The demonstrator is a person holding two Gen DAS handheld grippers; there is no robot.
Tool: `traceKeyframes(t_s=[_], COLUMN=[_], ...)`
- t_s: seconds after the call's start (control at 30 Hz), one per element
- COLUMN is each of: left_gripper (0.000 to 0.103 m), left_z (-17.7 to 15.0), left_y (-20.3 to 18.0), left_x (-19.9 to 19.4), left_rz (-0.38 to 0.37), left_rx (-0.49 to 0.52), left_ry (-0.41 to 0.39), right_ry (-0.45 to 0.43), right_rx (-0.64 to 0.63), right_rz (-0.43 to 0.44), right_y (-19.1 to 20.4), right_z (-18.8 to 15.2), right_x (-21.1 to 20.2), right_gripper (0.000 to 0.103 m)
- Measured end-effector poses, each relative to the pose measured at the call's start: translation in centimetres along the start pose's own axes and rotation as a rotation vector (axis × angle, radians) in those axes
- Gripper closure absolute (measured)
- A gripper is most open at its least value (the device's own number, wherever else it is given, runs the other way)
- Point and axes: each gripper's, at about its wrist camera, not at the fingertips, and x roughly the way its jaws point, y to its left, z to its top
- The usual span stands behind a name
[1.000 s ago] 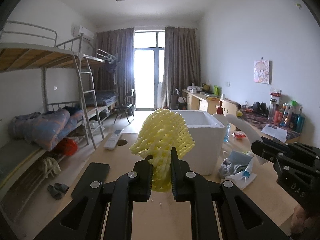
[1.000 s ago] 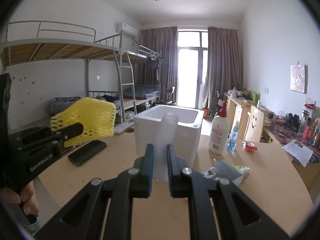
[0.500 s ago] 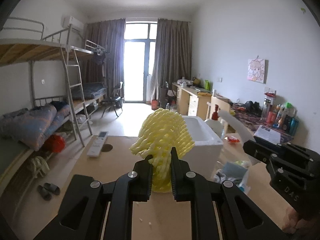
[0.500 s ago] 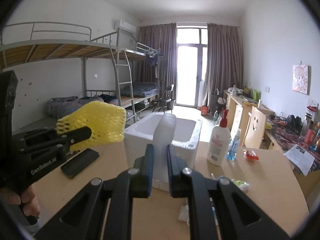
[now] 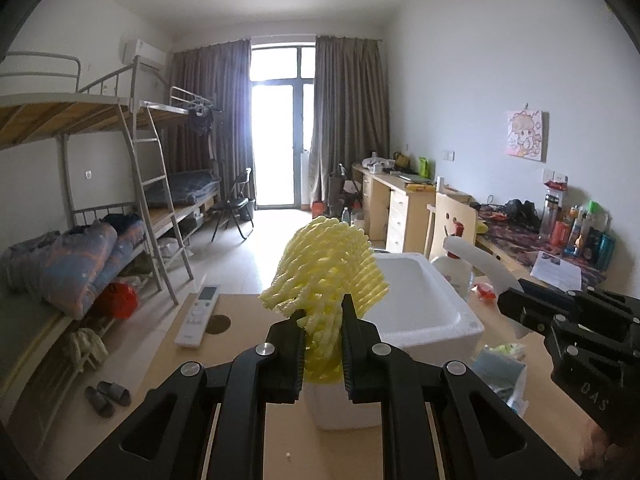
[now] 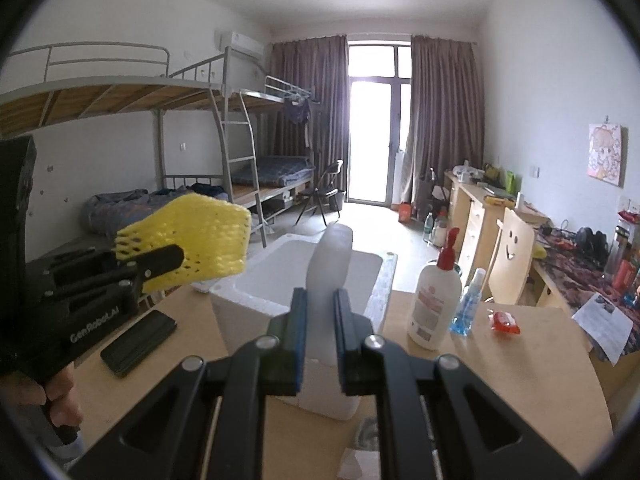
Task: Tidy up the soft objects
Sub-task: 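Carry the yellow net and white stick with both tools over the white foam box, then open the left tool to drop the yellow net into the box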
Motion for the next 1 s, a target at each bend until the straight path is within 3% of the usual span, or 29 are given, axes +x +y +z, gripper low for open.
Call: traceKeyframes(t_s=[0.6,1.0], left_gripper=[0.087,0.087], left_z=[1.7,2.3], left_y=[-0.5,-3.1], left_x=[4.4,8.5], left_rz=[-0.005,-0.1], left_rx=[0.022,0.042], left_ry=[0.048,0.129], right_ry=[0.048,0.05], right_rx=[0.013,0.031], right_rz=[0.018,-0.01], right_y=[-1.0,-2.1], right_z=[1.7,1.6], right_x=[4.3,3.9], right_gripper=[0.088,0.088])
